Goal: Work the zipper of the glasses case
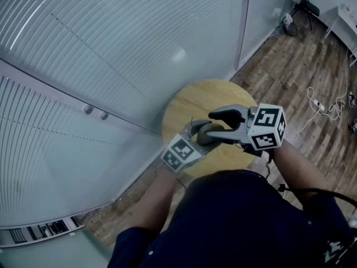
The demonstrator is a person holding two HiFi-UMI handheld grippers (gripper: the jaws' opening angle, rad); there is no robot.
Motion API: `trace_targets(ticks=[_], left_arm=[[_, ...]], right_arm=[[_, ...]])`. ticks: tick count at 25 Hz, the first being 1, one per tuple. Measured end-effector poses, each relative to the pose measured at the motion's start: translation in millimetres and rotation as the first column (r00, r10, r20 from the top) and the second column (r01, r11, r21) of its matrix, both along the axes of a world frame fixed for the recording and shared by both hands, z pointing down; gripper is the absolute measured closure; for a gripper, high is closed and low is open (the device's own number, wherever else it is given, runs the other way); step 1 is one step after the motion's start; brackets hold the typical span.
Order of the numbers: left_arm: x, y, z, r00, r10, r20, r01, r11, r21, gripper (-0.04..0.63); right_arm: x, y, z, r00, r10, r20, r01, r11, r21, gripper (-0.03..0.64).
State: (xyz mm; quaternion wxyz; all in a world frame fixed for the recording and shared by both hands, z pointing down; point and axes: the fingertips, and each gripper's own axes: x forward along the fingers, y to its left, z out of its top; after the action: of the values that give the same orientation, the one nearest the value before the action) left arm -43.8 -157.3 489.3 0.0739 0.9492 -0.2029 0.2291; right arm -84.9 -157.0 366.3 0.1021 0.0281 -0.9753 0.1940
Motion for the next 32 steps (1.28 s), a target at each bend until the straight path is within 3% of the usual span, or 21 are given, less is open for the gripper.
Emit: trace_targets(ticks=[5, 9, 20, 25, 28, 32], left_arm=[[5.3, 5.3, 10.2, 0.994, 0.053, 0.096, -0.055, 0.998, 0.015, 0.287], [10.2, 7.5, 21.1, 0.989, 0.068, 0.13, -0.073, 0.997, 0.031, 0.288], [6.2, 4.2, 11.6, 0.993, 0.041, 0.111, -0.042, 0.999, 0.003, 0.287], [4.0, 2.6, 12.4, 0.992, 0.044, 0.118, -0.044, 0.999, -0.006, 0.287], [4.3, 2.0, 14.4, 0.991, 0.05, 0.122, -0.05, 0.999, 0.001, 0.287], [3.9, 1.9, 9.1, 0.991, 0.055, 0.125, -0.06, 0.998, 0.037, 0.287]], right_arm=[[-16.7, 5.7, 13.1, 0.989, -0.082, -0.126, 0.08, 0.997, -0.019, 0.386], [-18.1, 5.6, 37.2, 0.976, -0.097, -0.193, 0.092, 0.995, -0.035, 0.407], [0.6, 2.5, 28.3, 0.984, -0.1, -0.148, 0.092, 0.994, -0.055, 0.499], [9.1, 6.8, 24.9, 0.983, -0.136, -0.127, 0.131, 0.99, -0.045, 0.609], [13.8, 8.7, 26.1, 0.982, -0.149, -0.115, 0.146, 0.989, -0.03, 0.609], [21.4, -4.7, 20.4, 0.994, -0.084, -0.067, 0.081, 0.996, -0.041, 0.606]])
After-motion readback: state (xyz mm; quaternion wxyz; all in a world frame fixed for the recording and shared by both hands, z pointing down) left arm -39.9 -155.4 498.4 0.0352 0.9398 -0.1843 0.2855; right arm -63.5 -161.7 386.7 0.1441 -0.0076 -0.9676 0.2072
